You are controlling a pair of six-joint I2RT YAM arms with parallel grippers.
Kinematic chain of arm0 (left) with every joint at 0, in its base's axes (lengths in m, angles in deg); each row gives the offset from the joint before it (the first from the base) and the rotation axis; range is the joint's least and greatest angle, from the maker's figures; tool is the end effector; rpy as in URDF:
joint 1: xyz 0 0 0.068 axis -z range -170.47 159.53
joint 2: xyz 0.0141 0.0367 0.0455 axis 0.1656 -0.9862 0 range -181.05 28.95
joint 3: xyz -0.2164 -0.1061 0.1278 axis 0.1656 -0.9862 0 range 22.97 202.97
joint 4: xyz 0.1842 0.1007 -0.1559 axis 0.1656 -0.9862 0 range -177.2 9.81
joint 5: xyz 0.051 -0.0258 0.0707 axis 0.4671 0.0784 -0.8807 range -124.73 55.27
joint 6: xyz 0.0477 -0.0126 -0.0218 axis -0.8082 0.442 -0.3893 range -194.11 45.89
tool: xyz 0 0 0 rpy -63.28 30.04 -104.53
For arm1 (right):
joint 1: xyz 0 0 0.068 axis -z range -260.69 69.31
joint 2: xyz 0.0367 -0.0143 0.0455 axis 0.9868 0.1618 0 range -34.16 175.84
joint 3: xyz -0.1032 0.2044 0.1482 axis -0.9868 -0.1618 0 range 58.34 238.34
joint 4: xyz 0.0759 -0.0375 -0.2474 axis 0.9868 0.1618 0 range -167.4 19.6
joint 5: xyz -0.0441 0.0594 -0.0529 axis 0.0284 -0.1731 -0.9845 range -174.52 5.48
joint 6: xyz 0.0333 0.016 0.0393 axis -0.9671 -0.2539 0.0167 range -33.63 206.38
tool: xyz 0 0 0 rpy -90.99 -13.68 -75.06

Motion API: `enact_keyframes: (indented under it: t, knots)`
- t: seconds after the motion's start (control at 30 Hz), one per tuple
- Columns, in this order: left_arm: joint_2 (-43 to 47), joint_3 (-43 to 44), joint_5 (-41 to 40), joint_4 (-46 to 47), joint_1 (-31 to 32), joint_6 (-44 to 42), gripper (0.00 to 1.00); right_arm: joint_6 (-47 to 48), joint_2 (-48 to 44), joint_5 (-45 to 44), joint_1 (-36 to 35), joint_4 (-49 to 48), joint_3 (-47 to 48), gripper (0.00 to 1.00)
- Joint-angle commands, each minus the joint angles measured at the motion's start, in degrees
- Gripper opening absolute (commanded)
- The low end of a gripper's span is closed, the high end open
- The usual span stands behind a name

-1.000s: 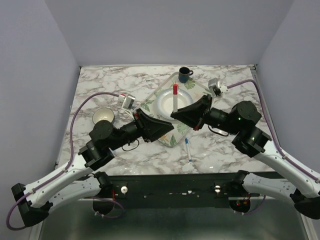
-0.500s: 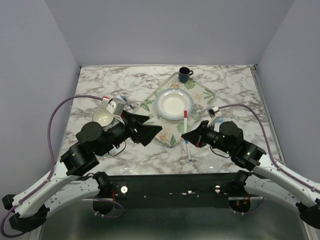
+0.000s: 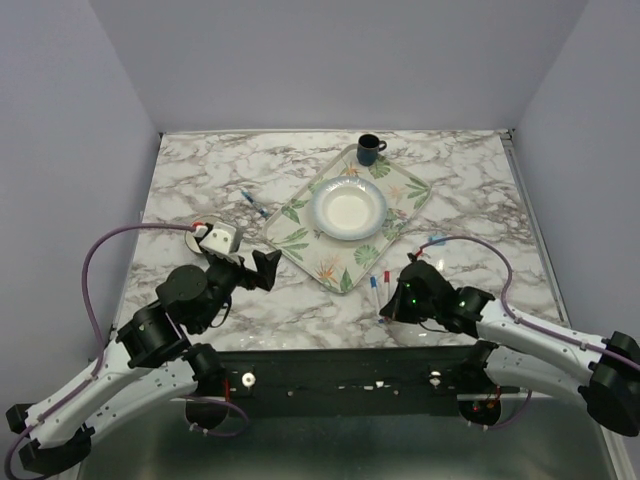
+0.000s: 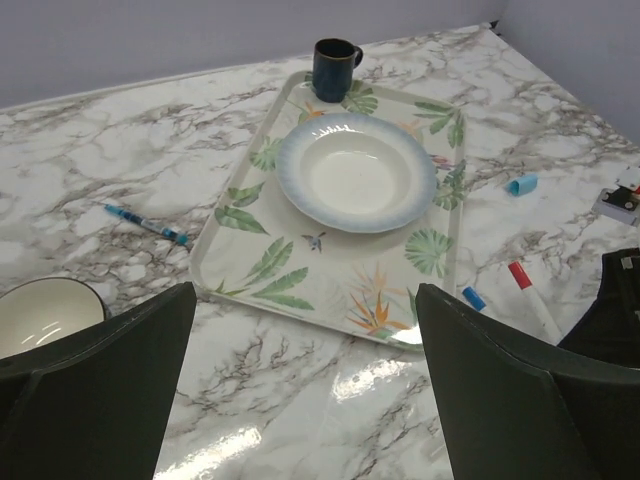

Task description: Insert the pens into the pen caps

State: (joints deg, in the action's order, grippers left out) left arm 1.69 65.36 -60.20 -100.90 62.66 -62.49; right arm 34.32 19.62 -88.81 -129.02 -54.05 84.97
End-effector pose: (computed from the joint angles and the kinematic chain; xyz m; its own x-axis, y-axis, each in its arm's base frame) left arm 0.0794 -0.0804 0.3459 -0.1510 -0.1020 -0.9833 0.4441 0.8817 -0.1596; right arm 0.1210 0.1322 0.1836 -0.8779 0.1964 -0.4366 -0.0341 0.8840 0.4662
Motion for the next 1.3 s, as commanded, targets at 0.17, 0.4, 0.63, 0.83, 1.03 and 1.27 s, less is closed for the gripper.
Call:
enact_keyframes:
  t: [0.17,0.4,0.63,0.83,1.03,1.27]
  knots:
    - [4.15,-1.61,-4.06,1.02,0.14,-2.12,0.99,-0.42,13.71,-7.84,0.00,8.55,6.24,0.10]
    - [3.71,-1.52,-2.92,1.11,0.14,-1.86,0.99,0.55,18.90,-6.69,0.00,6.88,6.85,0.16]
    - [3.80,-1.70,-3.27,1.46,0.05,-2.04,0.99,3.36,18.03,-6.96,0.00,6.53,6.50,0.27]
    - [3.45,-1.96,-3.70,1.55,0.05,-2.30,0.99,5.56,18.56,-8.01,-0.09,7.32,7.29,0.29]
    - [2.84,-2.93,-5.02,3.04,0.05,-2.21,0.99,5.65,15.75,-10.64,0.00,11.62,9.75,0.29]
    - [-6.12,4.18,-11.35,-5.90,0.05,11.12,0.99,7.14,6.61,-8.81,0.00,13.65,10.55,0.33]
